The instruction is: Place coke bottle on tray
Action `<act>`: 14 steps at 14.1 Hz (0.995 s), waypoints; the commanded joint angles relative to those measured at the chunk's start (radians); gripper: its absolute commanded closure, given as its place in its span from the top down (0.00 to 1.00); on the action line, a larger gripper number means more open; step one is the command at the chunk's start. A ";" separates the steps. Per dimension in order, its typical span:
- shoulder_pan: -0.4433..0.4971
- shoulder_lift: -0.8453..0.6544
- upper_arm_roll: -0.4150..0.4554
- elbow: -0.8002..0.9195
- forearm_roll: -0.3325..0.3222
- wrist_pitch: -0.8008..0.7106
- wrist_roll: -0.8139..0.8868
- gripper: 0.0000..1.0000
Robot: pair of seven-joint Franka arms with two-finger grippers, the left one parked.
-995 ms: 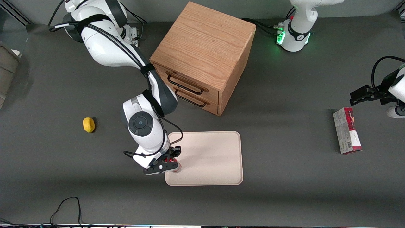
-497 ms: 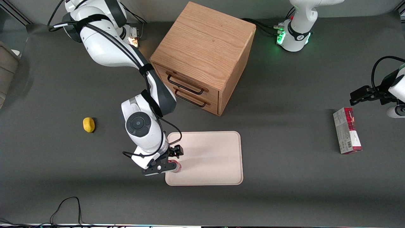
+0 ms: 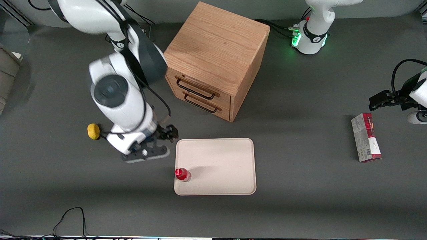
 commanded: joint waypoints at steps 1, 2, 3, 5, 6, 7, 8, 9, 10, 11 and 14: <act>0.000 -0.111 -0.002 -0.040 0.015 -0.113 0.012 1.00; -0.001 -0.146 -0.003 -0.042 0.014 -0.168 -0.002 1.00; -0.006 -0.168 -0.009 -0.042 0.011 -0.212 -0.003 1.00; -0.007 -0.206 -0.061 -0.043 0.014 -0.263 -0.011 1.00; -0.007 -0.230 -0.107 -0.046 0.018 -0.270 -0.040 1.00; -0.012 -0.261 -0.129 -0.088 0.018 -0.265 -0.063 1.00; -0.052 -0.308 -0.129 -0.149 0.020 -0.248 -0.063 1.00; -0.093 -0.354 -0.127 -0.222 0.032 -0.209 -0.065 1.00; -0.127 -0.400 -0.127 -0.281 0.041 -0.181 -0.066 1.00; -0.168 -0.428 -0.121 -0.322 0.043 -0.165 -0.068 1.00; -0.303 -0.514 -0.085 -0.445 0.060 -0.107 -0.132 1.00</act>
